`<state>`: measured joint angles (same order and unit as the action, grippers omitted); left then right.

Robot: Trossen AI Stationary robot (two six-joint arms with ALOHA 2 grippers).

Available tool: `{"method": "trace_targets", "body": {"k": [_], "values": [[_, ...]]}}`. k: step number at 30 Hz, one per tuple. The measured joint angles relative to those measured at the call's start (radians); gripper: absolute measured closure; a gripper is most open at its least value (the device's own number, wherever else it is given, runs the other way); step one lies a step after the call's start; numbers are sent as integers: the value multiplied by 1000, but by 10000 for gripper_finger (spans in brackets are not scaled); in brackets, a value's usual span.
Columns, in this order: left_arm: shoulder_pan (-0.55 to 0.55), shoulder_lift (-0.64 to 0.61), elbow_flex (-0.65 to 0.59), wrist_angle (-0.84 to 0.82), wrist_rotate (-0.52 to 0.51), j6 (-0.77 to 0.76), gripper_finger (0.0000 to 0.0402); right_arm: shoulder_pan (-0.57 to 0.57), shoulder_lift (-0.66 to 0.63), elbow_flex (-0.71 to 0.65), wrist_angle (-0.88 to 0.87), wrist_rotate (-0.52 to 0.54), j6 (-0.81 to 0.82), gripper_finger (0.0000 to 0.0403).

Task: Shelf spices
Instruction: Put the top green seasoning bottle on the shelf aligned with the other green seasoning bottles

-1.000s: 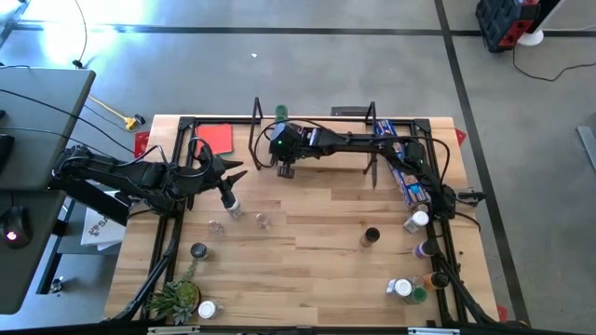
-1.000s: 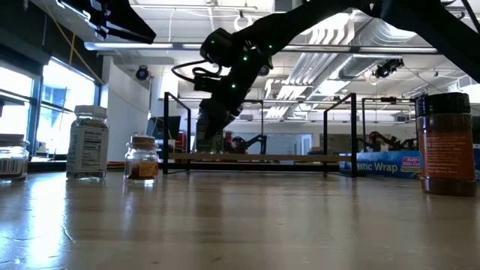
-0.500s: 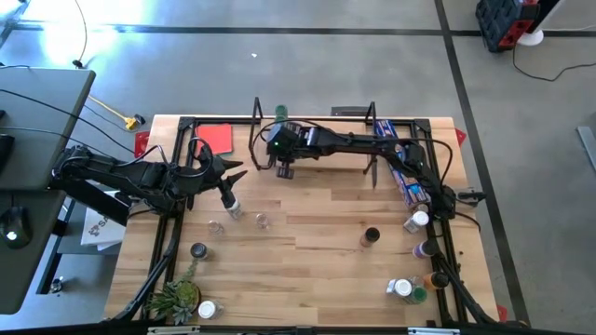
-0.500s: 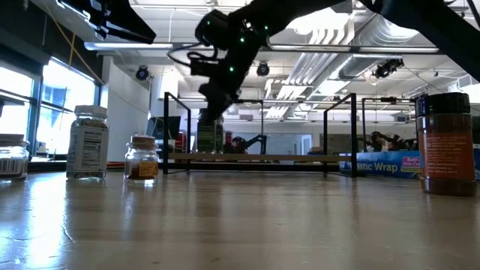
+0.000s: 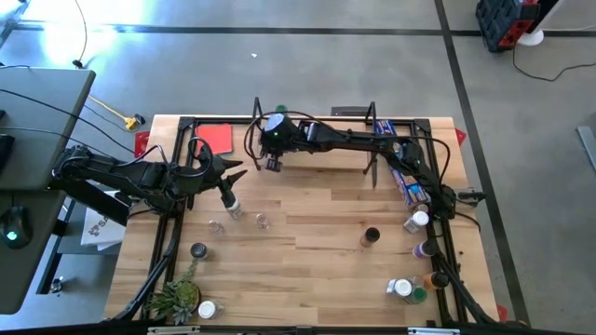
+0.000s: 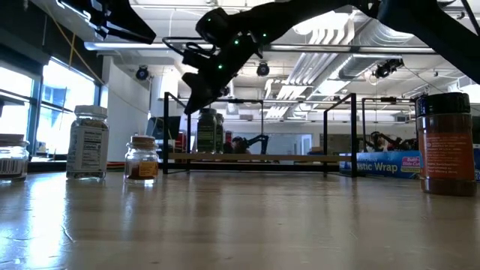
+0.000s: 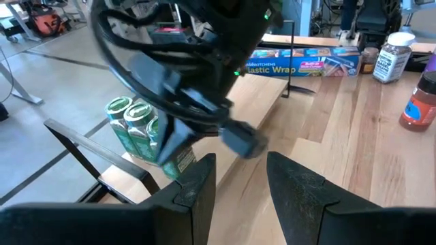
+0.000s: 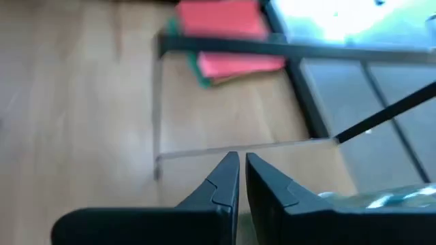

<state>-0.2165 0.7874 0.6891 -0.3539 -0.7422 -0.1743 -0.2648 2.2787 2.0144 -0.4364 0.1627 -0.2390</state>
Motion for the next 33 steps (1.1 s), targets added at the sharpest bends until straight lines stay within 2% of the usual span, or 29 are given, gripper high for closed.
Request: {"method": "trace_targets", "body": {"k": [18, 28, 33], "values": [[0, 0, 0, -18, 0, -16, 275, -5, 3, 0, -39, 98, -5, 382], [0, 0, 0, -20, 0, -17, 275, 3, -1, 0, -39, 100, -5, 382], [0, 0, 0, -19, 0, -37, 275, 37, -82, 0, -80, 123, -54, 382]]}}
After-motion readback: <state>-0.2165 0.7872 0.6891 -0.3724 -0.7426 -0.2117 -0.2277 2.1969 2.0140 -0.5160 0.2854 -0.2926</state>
